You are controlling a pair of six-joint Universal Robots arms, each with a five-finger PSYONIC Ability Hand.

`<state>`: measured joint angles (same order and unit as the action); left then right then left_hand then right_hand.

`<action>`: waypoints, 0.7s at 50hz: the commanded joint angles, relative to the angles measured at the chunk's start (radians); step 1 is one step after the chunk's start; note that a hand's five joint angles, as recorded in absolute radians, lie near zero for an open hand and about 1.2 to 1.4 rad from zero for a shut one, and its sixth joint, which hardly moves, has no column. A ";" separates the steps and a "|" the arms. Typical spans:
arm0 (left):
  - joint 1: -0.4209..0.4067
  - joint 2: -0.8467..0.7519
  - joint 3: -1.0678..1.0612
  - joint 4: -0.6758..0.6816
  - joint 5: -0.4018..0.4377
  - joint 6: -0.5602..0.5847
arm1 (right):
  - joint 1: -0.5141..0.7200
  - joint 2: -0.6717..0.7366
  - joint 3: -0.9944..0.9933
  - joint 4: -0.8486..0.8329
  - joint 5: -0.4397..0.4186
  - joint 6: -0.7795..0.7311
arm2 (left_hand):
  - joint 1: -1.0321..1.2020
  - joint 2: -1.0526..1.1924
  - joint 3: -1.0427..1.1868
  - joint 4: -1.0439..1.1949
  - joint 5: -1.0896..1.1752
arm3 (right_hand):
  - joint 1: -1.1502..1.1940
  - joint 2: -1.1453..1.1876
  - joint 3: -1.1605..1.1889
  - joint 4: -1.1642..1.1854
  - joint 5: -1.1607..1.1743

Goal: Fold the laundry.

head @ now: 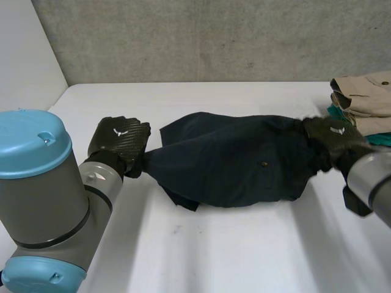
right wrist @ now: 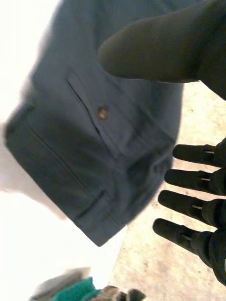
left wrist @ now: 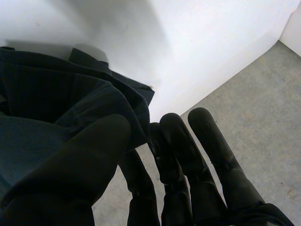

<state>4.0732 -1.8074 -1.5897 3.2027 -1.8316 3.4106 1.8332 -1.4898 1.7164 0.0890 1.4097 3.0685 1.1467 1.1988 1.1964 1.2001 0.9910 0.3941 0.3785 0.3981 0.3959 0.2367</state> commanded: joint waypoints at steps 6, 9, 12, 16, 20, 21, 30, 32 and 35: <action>0.001 -0.012 0.007 0.002 0.000 -0.002 | 0.026 0.020 0.213 -0.185 -0.008 -0.053 | 0.250 0.197 0.200 0.196 0.231 | 0.184 0.200 0.180 0.182 0.167; 0.001 -0.012 0.010 0.003 0.000 -0.002 | 0.035 0.127 0.212 -0.257 0.002 -0.089 | 0.250 0.197 0.200 0.196 0.231 | 0.225 0.241 0.221 0.223 0.208; 0.001 -0.013 0.014 0.003 0.000 -0.004 | 0.037 0.189 0.201 -0.294 0.008 -0.119 | 0.250 0.197 0.200 0.196 0.231 | 0.228 0.244 0.224 0.226 0.211; 0.003 -0.013 0.016 0.005 -0.001 -0.002 | 0.035 0.249 0.175 -0.340 0.014 -0.168 | 0.250 0.197 0.200 0.196 0.231 | 0.228 0.244 0.224 0.226 0.211; 0.003 -0.015 0.019 0.008 -0.001 -0.004 | 0.046 0.308 0.143 -0.389 0.032 -0.206 | 0.250 0.197 0.200 0.196 0.231 | 0.272 0.288 0.268 0.270 0.255; 0.003 -0.015 0.020 0.009 -0.001 -0.004 | 0.047 0.328 0.132 -0.420 0.043 -0.217 | 0.250 0.197 0.200 0.196 0.231 | 0.388 0.404 0.384 0.387 0.371; -0.004 -0.001 0.023 0.009 0.000 -0.007 | 0.049 0.290 0.077 -0.538 0.123 -0.246 | 0.250 0.197 0.200 0.196 0.231 | 1.002 1.018 0.998 1.000 0.985; -0.005 0.011 0.031 0.009 0.000 -0.007 | 0.047 0.214 0.060 -0.505 0.117 -0.273 | 0.250 0.197 0.200 0.196 0.231 | 1.002 1.018 0.998 1.000 0.985; -0.004 0.095 0.063 0.008 -0.001 0.001 | 0.046 0.050 -0.015 -0.378 0.091 -0.359 | 0.250 0.197 0.200 0.196 0.231 | 1.002 1.018 0.998 1.000 0.985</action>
<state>4.0709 -1.8039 -1.5617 3.2124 -1.8327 3.4052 1.8811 -1.2163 1.7921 -0.4331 1.5239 2.8107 1.1467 1.1988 1.1964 1.2001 0.9910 1.1012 1.1789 1.1917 1.1997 0.9918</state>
